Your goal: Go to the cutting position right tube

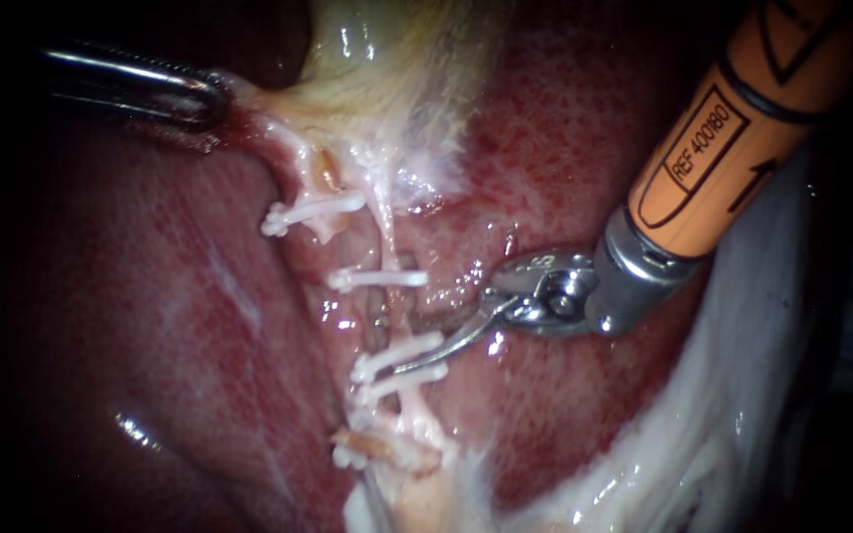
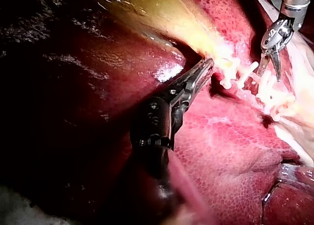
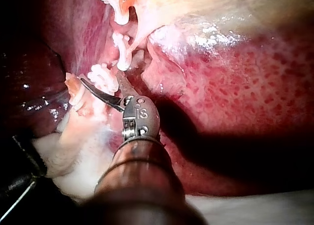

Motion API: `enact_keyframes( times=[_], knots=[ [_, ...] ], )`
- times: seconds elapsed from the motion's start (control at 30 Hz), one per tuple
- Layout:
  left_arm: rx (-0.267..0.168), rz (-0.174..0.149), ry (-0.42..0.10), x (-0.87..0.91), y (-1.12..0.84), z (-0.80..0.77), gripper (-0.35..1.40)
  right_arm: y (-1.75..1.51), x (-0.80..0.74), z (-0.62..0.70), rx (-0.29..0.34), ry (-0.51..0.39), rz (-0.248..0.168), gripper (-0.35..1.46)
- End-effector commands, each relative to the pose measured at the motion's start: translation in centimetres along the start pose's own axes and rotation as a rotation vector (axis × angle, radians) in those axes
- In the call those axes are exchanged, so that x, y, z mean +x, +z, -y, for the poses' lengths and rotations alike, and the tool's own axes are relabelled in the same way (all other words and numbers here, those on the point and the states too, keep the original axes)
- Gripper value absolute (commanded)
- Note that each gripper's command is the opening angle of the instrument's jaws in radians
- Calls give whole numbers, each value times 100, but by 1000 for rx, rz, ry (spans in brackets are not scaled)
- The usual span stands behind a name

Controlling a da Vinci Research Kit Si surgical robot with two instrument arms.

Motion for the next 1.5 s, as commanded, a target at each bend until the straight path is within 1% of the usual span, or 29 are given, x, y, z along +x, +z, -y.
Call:
enact_keyframes(
  times=[0.03, 0.27, 0.47, 0.6, 0.73, 0.9, 1.0, 1.13, 1.33, 1.43, 1.5],
  knots=[
    [-1, 0, 0, 0, 0, 0, -35, 0, 1, 0, 2, -3, -4, 143],
    [0, 0, 0, 0, 1, 0, -35, 6, 6, 2, 20, -4, -7, 143],
    [0, 0, 0, 0, 1, 0, -35, 20, 12, 0, 59, -17, -15, 141],
    [0, 0, 0, 0, 1, 0, -35, 31, 16, -2, 73, -22, -36, 141],
    [0, 0, 0, 0, 1, 0, -35, 43, 24, -3, 81, -29, -67, 141],
    [0, 0, 0, 1, 2, 0, -35, 59, 31, -5, 79, -30, -103, 141],
    [0, 0, 0, 1, 2, 0, -35, 67, 34, -7, 75, -31, -116, 143],
    [0, 0, 0, 1, 2, 0, -35, 70, 36, -7, 68, -30, -125, 143],
    [0, 0, 0, 1, 2, 0, -35, 70, 36, -7, 70, -30, -128, 143],
    [0, 0, 0, 1, 2, 0, -35, 68, 37, -3, 74, -30, -130, 143],
    [0, 0, 0, 1, 1, 0, -35, 66, 38, 2, 84, -29, -139, 143]
  ],
)
